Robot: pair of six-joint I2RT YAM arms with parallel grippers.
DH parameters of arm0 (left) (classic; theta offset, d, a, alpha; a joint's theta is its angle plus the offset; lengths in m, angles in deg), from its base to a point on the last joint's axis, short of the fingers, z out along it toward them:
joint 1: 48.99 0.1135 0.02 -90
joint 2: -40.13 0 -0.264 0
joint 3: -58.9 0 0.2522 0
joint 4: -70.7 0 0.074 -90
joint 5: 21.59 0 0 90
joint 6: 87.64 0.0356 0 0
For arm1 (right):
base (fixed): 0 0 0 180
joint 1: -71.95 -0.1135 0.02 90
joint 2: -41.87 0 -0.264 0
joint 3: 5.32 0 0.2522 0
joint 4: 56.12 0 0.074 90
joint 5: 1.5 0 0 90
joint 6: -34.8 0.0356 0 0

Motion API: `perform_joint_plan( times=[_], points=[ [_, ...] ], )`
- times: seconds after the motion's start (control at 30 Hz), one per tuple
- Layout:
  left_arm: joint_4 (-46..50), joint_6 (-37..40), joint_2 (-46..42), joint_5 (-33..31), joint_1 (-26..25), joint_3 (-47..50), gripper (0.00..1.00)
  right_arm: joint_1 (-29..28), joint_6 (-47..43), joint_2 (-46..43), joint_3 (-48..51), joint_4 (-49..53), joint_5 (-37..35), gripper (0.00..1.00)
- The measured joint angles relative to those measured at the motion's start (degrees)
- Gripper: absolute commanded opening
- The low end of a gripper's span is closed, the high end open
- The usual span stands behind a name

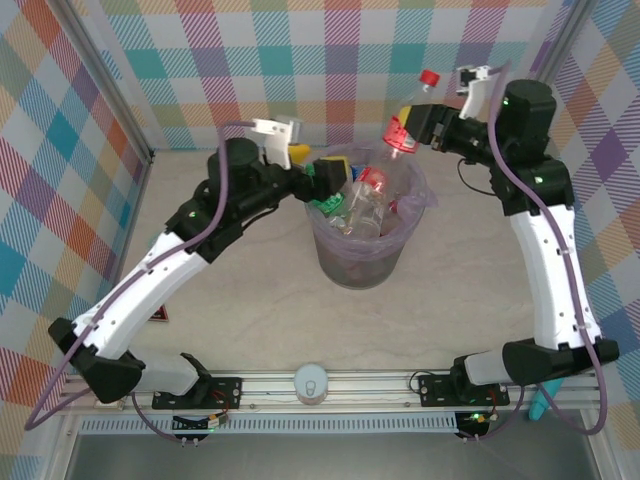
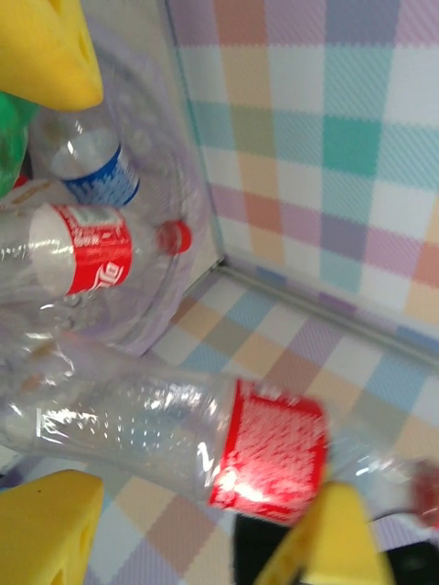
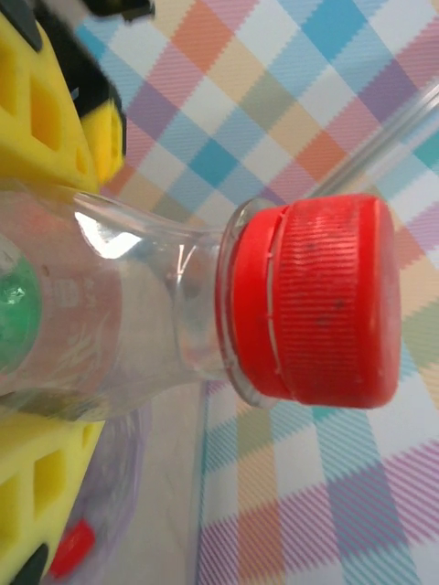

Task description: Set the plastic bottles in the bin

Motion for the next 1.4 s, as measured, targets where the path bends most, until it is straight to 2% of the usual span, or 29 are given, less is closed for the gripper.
perform_joint_plan(
  times=[0.27, 0.4, 0.53, 0.83, 1.27, 1.4],
  points=[
    [6.14, -2.05, -1.42, -5.01, 3.34, 3.74, 0.99, 0.79, -8.15, -12.33, 10.49, 0.76, -9.49, 0.43],
    [9.18, -2.89, 0.87, -7.06, 3.39, 5.55, 0.97, 0.79, -9.97, -14.62, 16.68, -4.07, -11.02, 0.41],
    [9.33, -4.72, 1.03, -7.37, 3.39, 9.31, 0.96, 0.37, -11.17, -13.81, 23.21, -11.19, -11.17, 0.41],
    [7.32, -8.94, 3.3, -5.99, 3.39, 12.87, 0.95, -2.03, -15.34, -11.98, 30.36, -27.45, -10.51, 0.42],
    [2.78, -11.5, 5.77, -3.48, 3.39, 13.05, 0.93, -2.03, -18.78, -12.5, 30.93, -31.52, -9.35, 0.42],
    [2.69, -11.91, 5.75, -3.28, 3.39, 13.16, 0.93, -2.27, -17.68, -13.99, 36.35, -35.17, -7.78, 0.42]
  ],
)
